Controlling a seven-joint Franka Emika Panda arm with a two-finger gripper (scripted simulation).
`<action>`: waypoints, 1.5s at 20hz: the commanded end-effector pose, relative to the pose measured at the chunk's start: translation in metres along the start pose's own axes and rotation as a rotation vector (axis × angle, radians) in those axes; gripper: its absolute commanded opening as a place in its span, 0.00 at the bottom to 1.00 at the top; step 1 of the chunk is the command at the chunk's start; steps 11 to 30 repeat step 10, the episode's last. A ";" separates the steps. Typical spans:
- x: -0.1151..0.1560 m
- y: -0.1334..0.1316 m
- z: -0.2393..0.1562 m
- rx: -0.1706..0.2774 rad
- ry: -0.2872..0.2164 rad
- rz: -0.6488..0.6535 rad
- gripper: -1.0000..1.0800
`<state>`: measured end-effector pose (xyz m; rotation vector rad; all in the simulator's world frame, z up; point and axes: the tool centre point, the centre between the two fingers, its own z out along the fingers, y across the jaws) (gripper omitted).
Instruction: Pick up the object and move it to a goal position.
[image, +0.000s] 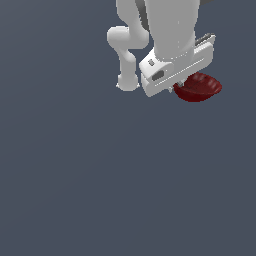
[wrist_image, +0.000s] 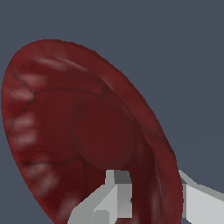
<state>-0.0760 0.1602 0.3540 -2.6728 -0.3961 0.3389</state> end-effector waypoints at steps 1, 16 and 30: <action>-0.001 -0.011 -0.005 0.000 0.002 0.001 0.00; 0.001 -0.012 -0.006 0.001 0.002 0.001 0.00; 0.001 -0.012 -0.006 0.001 0.002 0.001 0.00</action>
